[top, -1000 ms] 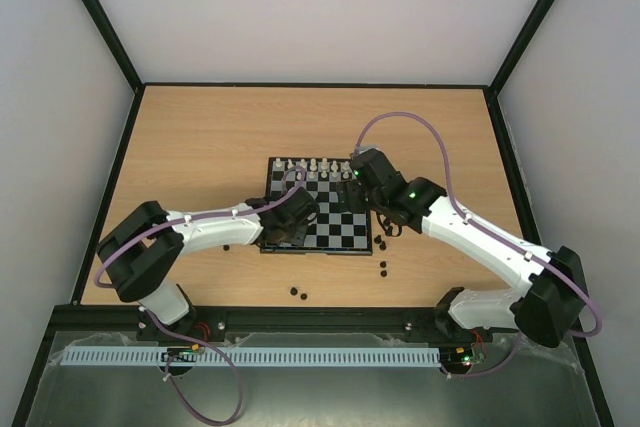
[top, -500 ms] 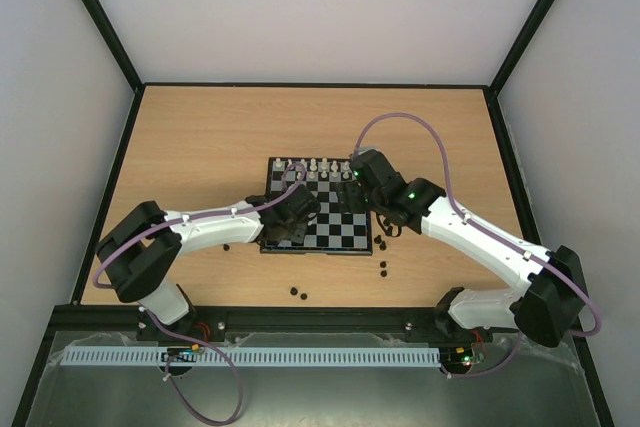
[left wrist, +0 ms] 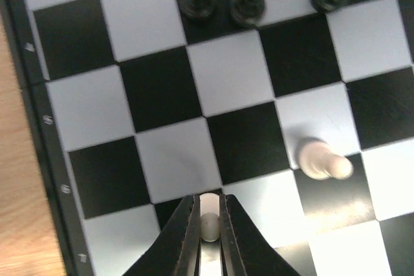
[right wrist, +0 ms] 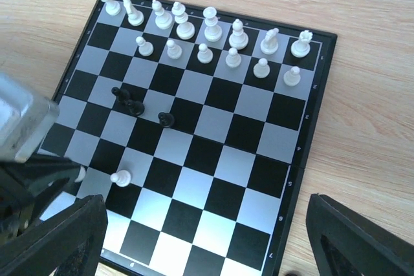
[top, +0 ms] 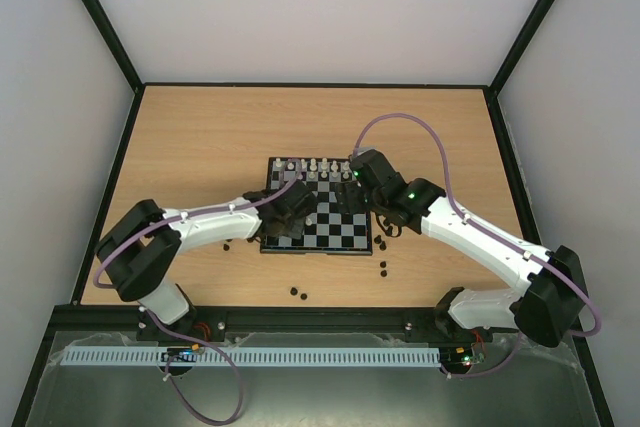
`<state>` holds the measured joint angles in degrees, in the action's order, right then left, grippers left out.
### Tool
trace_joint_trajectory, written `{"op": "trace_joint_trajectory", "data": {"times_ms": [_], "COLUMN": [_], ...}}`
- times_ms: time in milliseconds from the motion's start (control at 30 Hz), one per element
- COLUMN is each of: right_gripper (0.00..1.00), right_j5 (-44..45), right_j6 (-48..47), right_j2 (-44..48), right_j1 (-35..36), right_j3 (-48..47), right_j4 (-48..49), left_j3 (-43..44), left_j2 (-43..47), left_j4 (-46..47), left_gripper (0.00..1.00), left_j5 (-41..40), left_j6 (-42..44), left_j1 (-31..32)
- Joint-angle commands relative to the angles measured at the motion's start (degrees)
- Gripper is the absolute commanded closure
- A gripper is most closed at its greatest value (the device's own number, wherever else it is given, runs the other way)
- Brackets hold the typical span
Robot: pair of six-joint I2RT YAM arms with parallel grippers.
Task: Set up the chess pieces on the board
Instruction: Pick up the chess piece from the chessboard, then place the chess piece on the chessboard.
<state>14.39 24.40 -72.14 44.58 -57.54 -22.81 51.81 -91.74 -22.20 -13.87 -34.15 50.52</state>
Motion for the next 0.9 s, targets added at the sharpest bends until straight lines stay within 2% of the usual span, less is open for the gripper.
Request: {"op": "trace_joint_trajectory", "data": {"times_ms": [0,267,467,633,867], "right_gripper": [0.16,0.17,0.17,0.17,0.17], "right_j5": [-3.6,-8.0,-7.2,-6.6,-7.1], "right_j6": [-0.7,-0.5,-0.7,-0.8,-0.8], "right_j2": [-1.2,-1.6,1.0,2.1,1.7], "right_j1": [-0.3,-0.3,-0.3,-0.3,-0.3], "right_j3": [-0.3,0.4,1.2,1.2,1.2], "right_j4": [-0.5,-0.2,-0.6,-0.6,-0.5], "left_j3": [4.0,19.9,30.3,29.9,25.2], "left_j2": [-0.2,-2.9,-10.9,-13.6,-12.4], "left_j4": [-3.6,-10.1,-12.8,-11.8,-9.7], "left_gripper": [0.93,0.93,0.93,0.93,0.93], "left_j5": [0.0,2.3,-0.3,-1.1,-2.3], "left_j6": [3.8,8.0,7.8,6.9,6.2], "left_j1": [-4.0,-14.0,-15.8,-15.9,-16.6]}}
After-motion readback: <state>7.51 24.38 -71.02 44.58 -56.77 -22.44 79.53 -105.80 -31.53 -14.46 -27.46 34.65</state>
